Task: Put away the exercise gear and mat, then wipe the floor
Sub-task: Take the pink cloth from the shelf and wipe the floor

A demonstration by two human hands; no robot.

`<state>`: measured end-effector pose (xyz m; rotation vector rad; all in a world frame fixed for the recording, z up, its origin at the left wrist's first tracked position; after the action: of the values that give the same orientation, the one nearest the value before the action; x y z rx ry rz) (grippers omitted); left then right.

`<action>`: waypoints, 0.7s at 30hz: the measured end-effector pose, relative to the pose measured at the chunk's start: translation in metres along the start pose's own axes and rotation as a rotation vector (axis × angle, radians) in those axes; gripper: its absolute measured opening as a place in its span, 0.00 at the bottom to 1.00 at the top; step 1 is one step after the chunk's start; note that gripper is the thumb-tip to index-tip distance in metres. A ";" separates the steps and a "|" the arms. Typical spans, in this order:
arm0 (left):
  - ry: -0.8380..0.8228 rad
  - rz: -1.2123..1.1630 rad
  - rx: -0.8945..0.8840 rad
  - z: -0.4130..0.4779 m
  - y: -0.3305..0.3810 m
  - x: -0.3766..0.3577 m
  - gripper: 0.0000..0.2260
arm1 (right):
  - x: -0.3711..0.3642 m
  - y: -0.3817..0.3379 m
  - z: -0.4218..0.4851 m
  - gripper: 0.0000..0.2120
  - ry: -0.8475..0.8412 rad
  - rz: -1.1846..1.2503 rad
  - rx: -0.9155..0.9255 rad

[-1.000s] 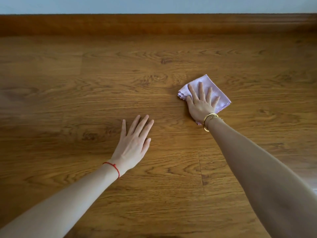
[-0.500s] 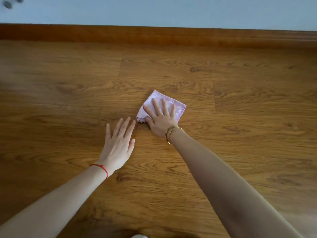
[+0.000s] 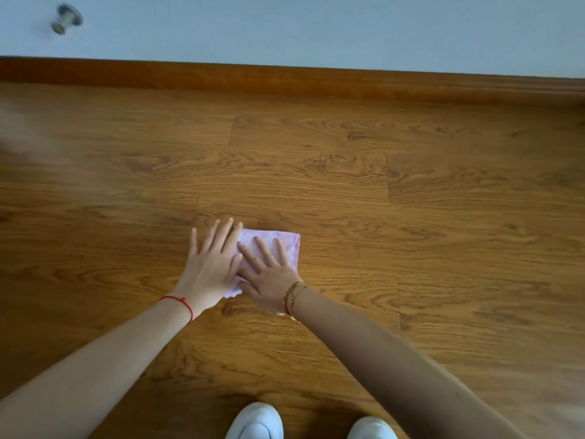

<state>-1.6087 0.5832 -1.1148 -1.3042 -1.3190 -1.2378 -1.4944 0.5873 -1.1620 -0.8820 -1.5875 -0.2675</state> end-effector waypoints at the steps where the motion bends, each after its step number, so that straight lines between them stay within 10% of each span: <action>1: 0.017 -0.010 -0.011 0.001 0.005 0.002 0.34 | -0.002 0.001 -0.008 0.27 0.007 -0.004 -0.009; 21: 0.011 -0.054 -0.331 0.046 0.168 -0.003 0.27 | -0.004 0.152 -0.205 0.26 0.237 0.152 -0.751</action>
<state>-1.4387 0.6209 -1.1114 -1.4938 -1.1813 -1.5470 -1.2403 0.5620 -1.1641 -1.4722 -1.1852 -0.8593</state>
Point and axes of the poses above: each hand's wrist, its own z-axis towards the middle knuckle, its own x-axis out of the back of the hand, y = z × x, the point moved 6 cm from there along z, towards the middle knuckle, and after that the axes turned 7 degrees about y, right-handed, at the moved point
